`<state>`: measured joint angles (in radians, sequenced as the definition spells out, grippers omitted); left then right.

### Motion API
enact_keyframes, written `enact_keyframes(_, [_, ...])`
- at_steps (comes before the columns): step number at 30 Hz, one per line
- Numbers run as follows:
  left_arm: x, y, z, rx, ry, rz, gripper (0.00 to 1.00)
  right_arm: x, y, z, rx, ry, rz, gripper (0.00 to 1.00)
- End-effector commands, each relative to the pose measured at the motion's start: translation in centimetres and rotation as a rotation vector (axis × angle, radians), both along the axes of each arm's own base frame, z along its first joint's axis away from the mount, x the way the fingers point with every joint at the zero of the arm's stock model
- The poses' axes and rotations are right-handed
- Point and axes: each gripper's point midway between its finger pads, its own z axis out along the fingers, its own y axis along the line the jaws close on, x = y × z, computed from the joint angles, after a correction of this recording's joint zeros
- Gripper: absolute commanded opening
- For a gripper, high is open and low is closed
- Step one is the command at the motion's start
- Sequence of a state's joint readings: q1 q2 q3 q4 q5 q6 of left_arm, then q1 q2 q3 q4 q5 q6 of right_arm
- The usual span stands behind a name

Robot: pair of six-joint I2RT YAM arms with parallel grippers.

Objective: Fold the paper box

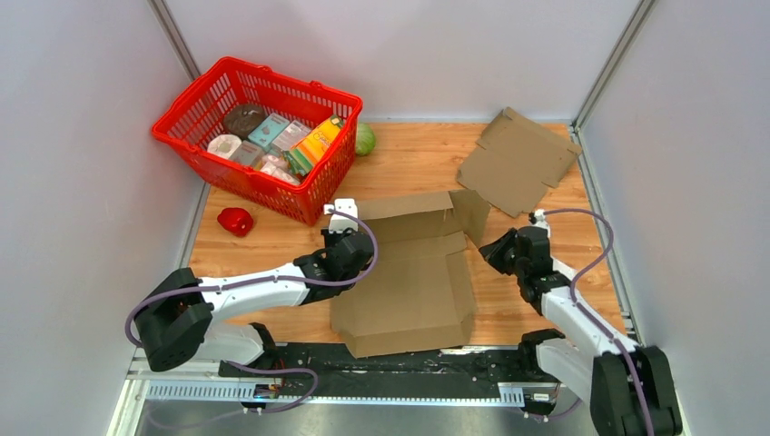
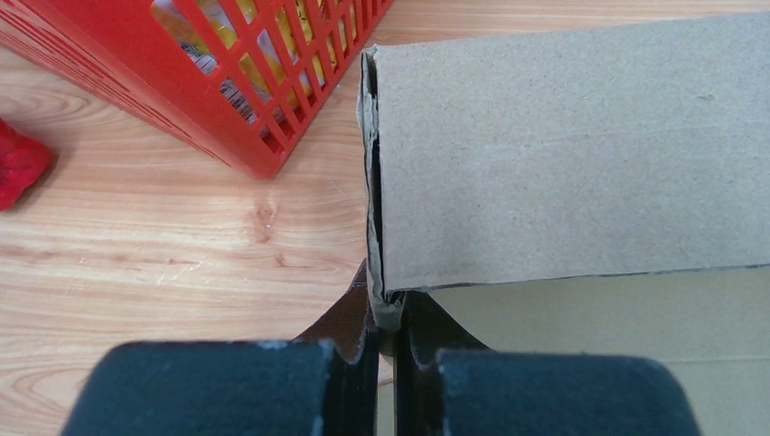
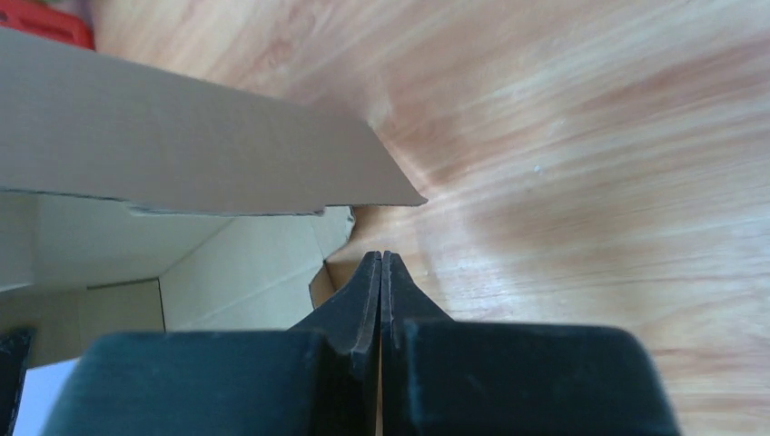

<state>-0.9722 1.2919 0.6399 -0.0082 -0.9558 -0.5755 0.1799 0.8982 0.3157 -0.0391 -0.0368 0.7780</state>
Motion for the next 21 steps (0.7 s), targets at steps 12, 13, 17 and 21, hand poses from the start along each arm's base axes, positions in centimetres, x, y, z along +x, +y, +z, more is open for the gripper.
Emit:
enact_keyframes(12, [-1.0,0.7,-2.3,0.028,0.079,-0.005,0.00,3.9,2.2,-2.6,0.147,-0.002,-0.016,0.00])
enact_keyframes(13, [-1.0,0.6,-2.4,0.031,0.083,-0.007,0.00,4.2,2.3,-2.6,0.155,-0.015,-0.012,0.00])
enact_keyframes(17, [-0.8,0.2,-2.3,0.032,0.090,-0.013,0.00,4.6,3.5,-2.6,0.197,-0.041,0.027,0.00])
enact_keyframes(21, [-0.8,0.1,-2.4,0.032,0.095,-0.013,0.00,4.3,5.0,-1.6,0.275,-0.073,0.071,0.00])
